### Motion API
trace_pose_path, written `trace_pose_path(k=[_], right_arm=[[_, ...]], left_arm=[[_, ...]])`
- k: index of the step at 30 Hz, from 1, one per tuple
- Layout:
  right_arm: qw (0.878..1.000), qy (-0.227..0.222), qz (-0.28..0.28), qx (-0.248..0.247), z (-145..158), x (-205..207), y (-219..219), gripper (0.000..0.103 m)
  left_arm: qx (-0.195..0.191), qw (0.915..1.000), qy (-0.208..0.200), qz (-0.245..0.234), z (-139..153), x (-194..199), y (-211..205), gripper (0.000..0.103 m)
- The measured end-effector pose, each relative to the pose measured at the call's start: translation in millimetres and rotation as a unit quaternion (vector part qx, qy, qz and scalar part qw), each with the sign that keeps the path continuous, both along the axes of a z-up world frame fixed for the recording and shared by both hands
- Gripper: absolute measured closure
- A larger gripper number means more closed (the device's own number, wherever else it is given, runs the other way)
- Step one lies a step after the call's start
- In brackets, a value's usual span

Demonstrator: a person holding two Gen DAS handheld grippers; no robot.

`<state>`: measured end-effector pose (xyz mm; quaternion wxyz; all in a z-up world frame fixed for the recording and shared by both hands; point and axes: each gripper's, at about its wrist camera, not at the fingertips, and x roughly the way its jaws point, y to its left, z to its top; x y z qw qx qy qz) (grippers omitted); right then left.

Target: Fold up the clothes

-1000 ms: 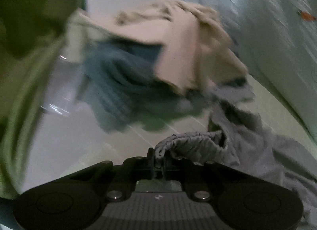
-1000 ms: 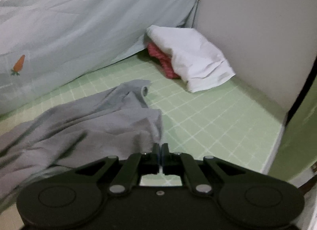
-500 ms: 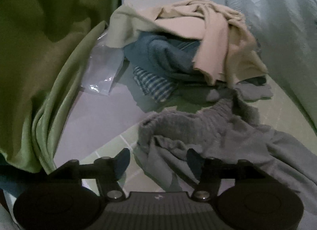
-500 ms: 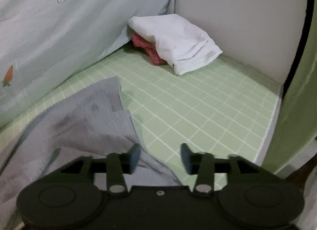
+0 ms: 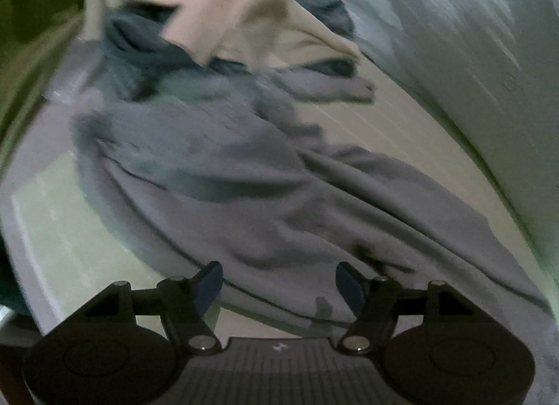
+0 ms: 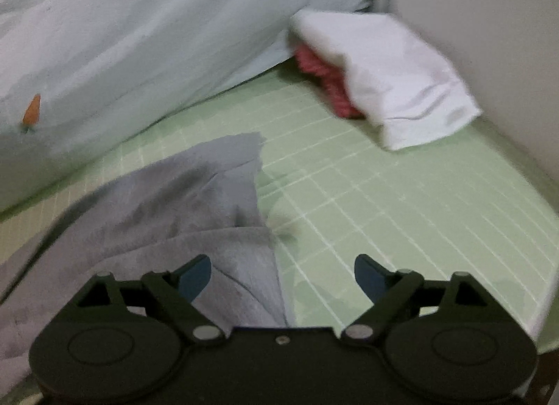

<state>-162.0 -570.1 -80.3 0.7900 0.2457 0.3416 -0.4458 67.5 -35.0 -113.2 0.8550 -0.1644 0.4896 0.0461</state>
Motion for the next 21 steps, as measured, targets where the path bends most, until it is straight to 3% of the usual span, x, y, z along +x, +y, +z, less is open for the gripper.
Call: trace_pose_path(k=[5, 9, 12, 16, 17, 21], right_arm=[[0.999, -0.026, 0.021, 0.041, -19.0, 28.4, -35.7, 0.013], [0.997, -0.045, 0.015, 0.063, -32.3, 56.0, -68.1, 0.013], [0.997, -0.030, 0.012, 0.073, -43.8, 79.1, -94.6, 0.017], [0.996, 0.006, 0.044, 0.071, -53.8, 110.3, -120.4, 0.045], [0.996, 0.017, 0.057, 0.068, -56.0, 119.0, -125.3, 0.046], [0.992, 0.035, 0.111, 0.041, -54.7, 157.7, -142.7, 0.099]], left_arm=[[-0.004, 0.9997, 0.025, -0.005, -18.1, 14.2, -36.8, 0.031], [0.026, 0.9986, 0.046, -0.006, -26.3, 25.1, -56.7, 0.031], [0.045, 0.9972, 0.059, -0.007, -28.8, 34.3, -66.5, 0.031], [0.073, 0.9947, 0.071, -0.015, -30.5, 44.2, -74.9, 0.030], [0.081, 0.9938, 0.074, -0.018, -30.9, 45.9, -76.3, 0.030], [0.106, 0.9905, 0.081, -0.030, -33.3, 51.0, -82.0, 0.029]])
